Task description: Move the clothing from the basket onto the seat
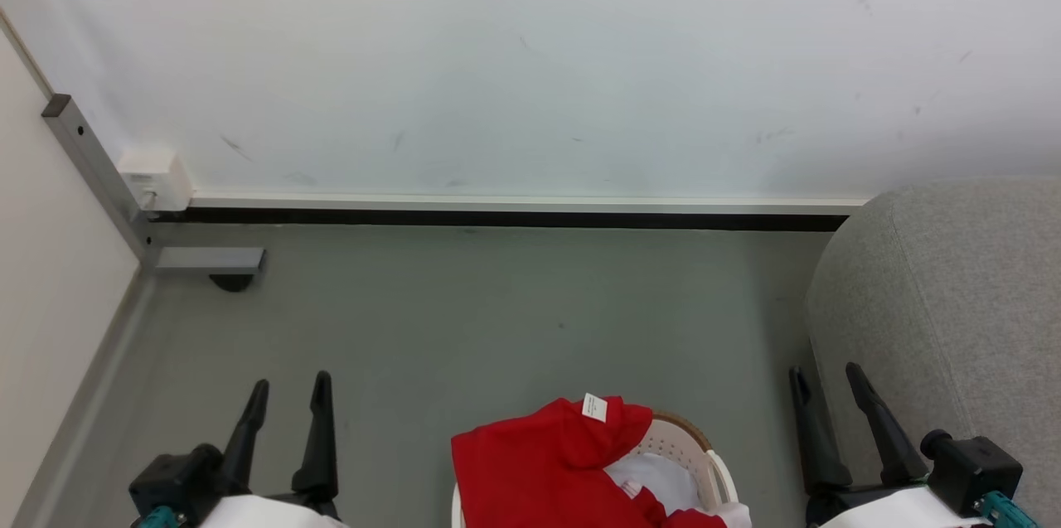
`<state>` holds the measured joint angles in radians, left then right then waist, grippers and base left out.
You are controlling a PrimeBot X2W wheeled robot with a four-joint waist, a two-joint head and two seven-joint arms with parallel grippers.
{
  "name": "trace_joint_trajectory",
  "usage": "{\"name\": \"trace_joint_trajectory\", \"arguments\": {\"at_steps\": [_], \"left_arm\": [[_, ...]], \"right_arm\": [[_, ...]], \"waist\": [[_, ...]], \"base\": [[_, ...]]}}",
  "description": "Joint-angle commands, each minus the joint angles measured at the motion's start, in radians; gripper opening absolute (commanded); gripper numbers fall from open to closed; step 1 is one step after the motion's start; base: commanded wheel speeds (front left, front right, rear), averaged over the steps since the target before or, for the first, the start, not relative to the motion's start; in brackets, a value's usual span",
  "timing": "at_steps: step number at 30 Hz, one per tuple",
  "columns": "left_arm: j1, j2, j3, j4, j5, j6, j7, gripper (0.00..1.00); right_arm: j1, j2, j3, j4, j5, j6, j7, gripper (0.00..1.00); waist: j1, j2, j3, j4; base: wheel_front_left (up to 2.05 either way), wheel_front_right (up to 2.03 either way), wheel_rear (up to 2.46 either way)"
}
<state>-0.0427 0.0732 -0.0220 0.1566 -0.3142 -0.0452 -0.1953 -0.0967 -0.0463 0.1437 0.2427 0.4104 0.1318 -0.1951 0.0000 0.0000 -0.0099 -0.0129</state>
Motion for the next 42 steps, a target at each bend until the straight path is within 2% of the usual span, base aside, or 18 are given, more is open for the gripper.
{"name": "trace_joint_trajectory", "arguments": {"at_steps": [1,33,42], "left_arm": [[0.000,0.002,0.002,-0.010,0.033,-0.003,-0.010,1.00],[0.012,-0.009,0.000,-0.018,0.295,-0.026,-0.071,1.00],[0.013,-0.012,0.008,-0.020,0.284,-0.026,-0.070,1.00]], "right_arm": [[-0.012,-0.005,0.004,-0.009,-0.027,-0.002,-0.010,1.00],[-0.019,-0.006,0.044,-0.006,-0.238,-0.002,-0.072,1.00],[-0.024,-0.006,0.037,-0.009,-0.241,-0.002,-0.069,1.00]], "waist": [[0.0000,0.0000,-0.001,0.000],[0.0000,0.0000,-0.009,-0.020],[0.0000,0.0000,-0.005,-0.031]], "base": [[0.00,0.00,0.00],[0.00,0.00,0.00],[0.00,0.00,0.00]]}}
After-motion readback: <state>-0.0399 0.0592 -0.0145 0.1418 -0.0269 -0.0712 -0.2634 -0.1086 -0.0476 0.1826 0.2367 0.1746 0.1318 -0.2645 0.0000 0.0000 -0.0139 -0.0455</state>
